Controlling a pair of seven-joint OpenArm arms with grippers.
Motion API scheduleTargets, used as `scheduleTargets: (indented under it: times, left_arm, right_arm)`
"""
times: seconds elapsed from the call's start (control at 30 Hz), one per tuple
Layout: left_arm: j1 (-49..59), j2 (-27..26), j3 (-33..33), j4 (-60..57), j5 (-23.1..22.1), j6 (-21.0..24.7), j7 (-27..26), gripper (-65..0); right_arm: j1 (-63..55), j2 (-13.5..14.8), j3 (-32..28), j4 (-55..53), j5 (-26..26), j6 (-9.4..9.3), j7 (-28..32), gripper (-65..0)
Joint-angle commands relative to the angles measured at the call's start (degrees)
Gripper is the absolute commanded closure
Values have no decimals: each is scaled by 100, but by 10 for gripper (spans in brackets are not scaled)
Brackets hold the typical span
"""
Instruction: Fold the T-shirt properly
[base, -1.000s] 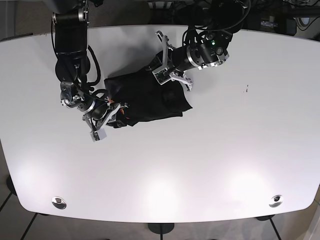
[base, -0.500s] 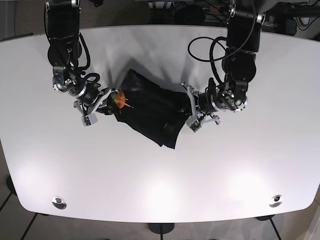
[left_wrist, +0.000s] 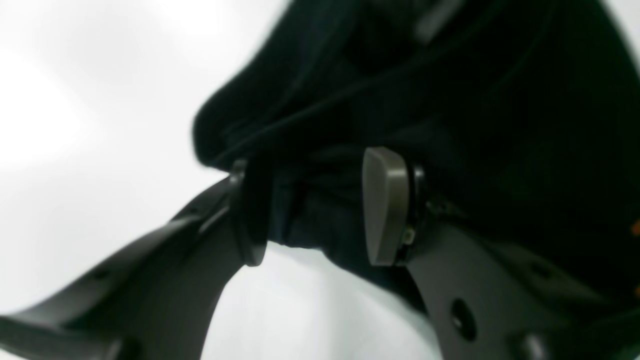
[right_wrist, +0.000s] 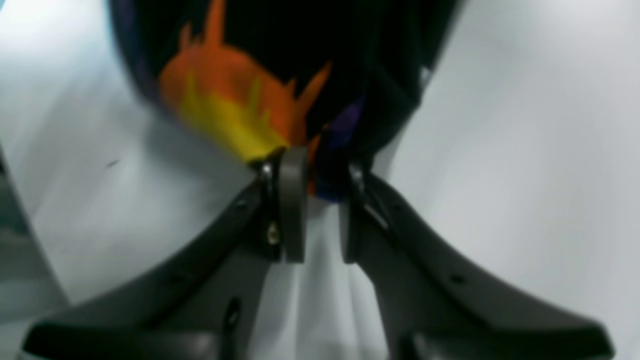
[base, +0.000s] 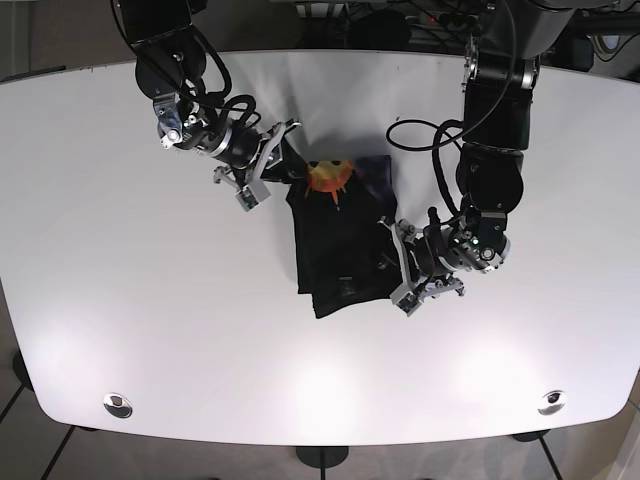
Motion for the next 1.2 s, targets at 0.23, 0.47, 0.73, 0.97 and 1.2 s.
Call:
scheduleTargets:
  times: [0.23, 0.47, 0.73, 0.97, 1.2]
  left_arm:
    - [771, 86, 128, 1592, -81, 1288, -176, -281]
    - [1562, 236, 480, 1970, -98, 1666, -203, -276]
    - [1808, 25, 454, 1477, -107, 1666, -774, -275]
    - [1791, 367, 489, 2559, -72, 2097, -625, -281]
    - [1580, 605, 1350, 941, -72, 3846, -1609, -376]
  right_arm:
    - [-86, 34, -53, 996, 128, -432, 98, -101]
    - [-15, 51, -18, 750, 84, -432, 98, -101]
    - [-77, 87, 317, 460, 128, -432, 116, -101]
    - [-270, 95, 862, 865, 128, -424, 107, -101]
    - [-288, 69, 1389, 873, 137, -388, 98, -101]
